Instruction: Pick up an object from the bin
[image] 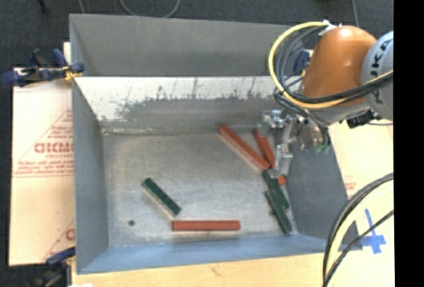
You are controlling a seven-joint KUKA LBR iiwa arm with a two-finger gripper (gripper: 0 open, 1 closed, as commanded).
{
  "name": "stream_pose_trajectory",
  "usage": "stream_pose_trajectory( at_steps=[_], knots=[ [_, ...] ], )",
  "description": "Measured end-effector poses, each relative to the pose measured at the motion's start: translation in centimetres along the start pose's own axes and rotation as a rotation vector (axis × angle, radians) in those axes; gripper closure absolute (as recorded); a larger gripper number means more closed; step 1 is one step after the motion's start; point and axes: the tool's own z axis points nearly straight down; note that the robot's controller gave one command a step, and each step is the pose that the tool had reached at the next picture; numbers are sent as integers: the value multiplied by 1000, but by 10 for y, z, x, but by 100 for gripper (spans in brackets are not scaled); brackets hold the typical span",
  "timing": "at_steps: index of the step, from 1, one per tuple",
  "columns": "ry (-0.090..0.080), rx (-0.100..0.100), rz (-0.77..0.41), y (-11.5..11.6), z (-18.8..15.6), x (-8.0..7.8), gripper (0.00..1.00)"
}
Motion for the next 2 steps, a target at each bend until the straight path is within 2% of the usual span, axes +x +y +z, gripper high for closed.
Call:
stream_pose_trajectory(
  at_steps=[1,2],
  knots=[
    [-5,-2,365,-16,91,-44,0],
    [0,-1,360,-16,90,-44,100]
  ],
)
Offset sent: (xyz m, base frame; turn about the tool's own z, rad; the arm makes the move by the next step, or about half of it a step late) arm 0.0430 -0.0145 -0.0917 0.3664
